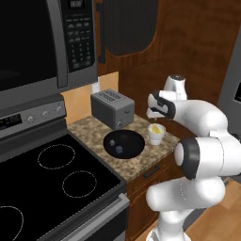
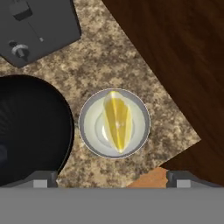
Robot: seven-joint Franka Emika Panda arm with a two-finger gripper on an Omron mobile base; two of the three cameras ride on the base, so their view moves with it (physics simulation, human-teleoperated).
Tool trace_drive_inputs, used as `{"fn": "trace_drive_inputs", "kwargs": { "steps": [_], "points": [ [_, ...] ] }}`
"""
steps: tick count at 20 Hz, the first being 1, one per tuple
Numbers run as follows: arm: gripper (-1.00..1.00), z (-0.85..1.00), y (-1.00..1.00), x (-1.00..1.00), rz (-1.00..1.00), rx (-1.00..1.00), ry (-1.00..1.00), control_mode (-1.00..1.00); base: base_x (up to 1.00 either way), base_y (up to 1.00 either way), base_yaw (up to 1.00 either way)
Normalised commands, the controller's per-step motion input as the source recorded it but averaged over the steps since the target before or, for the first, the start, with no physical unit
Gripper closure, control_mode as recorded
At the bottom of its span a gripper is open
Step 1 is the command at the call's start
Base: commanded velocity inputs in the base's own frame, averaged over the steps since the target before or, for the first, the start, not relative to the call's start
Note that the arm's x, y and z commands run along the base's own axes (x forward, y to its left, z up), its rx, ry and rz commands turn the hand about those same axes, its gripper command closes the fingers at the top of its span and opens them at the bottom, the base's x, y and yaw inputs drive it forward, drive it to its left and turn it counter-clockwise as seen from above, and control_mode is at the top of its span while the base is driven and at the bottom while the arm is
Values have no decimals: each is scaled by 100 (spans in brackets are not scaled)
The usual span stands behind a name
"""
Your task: Grab a lemon wedge from the fridge and one ice cube from the ice bowl, and put them in the glass of lemonade.
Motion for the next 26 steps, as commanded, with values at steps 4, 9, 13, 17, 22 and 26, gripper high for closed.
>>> {"fn": "trace_drive_inputs", "kwargs": {
  "steps": [4,9,13,17,22,26],
  "points": [
    [-100,14,25,-37,8,0,-2,-100,0,0,0],
    [-100,3,60,-34,15,0,0,-100,0,0,0],
    [-100,0,100,-5,17,-1,17,-100,0,0,0],
    [-100,-8,100,4,30,-5,36,-100,0,0,0],
    [-100,-54,61,26,28,0,19,-100,0,0,0],
    [-100,-40,14,1,7,-1,0,-100,0,0,0]
  ]
}}
